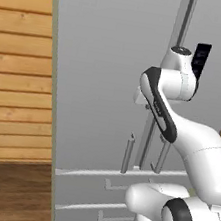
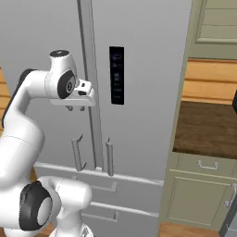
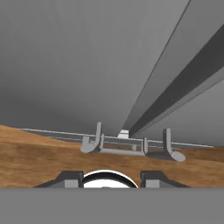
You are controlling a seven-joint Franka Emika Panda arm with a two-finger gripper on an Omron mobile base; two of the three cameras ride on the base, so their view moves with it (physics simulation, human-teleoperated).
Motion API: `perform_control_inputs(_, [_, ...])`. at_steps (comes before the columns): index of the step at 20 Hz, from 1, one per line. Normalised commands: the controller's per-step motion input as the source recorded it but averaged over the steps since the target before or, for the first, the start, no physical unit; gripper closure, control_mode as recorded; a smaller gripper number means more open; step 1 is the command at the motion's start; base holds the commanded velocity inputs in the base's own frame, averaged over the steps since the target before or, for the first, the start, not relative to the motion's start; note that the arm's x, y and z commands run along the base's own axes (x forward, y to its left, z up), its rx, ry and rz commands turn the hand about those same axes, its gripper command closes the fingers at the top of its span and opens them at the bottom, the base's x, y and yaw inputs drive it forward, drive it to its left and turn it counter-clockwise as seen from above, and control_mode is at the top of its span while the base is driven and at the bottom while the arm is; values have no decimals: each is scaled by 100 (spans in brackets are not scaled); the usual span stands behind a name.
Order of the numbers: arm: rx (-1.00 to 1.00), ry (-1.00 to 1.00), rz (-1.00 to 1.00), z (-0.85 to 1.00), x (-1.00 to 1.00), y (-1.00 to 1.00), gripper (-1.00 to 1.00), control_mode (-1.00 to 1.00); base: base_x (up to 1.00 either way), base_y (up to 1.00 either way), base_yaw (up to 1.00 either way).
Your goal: Take the strawberry from the fridge and place it on top of the pancake, located on the dining counter.
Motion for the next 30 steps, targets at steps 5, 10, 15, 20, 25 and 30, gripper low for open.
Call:
perform_control_inputs(5, [0,0,0,0,0,0,-100,100,-26,-4,0])
perform_control_inputs(10, [0,0,0,0,0,0,-100,100,-86,-41,-8])
perform_control_inputs(15, [0,0,0,0,0,0,-100,100,-48,-36,-6])
perform_control_inputs(20, [0,0,0,0,0,0,-100,100,-37,-32,-3])
perform_control_inputs(25, [0,0,0,0,0,0,-100,100,2,-44,2])
perform_control_inputs(30, [0,0,0,0,0,0,-100,100,19,-24,4])
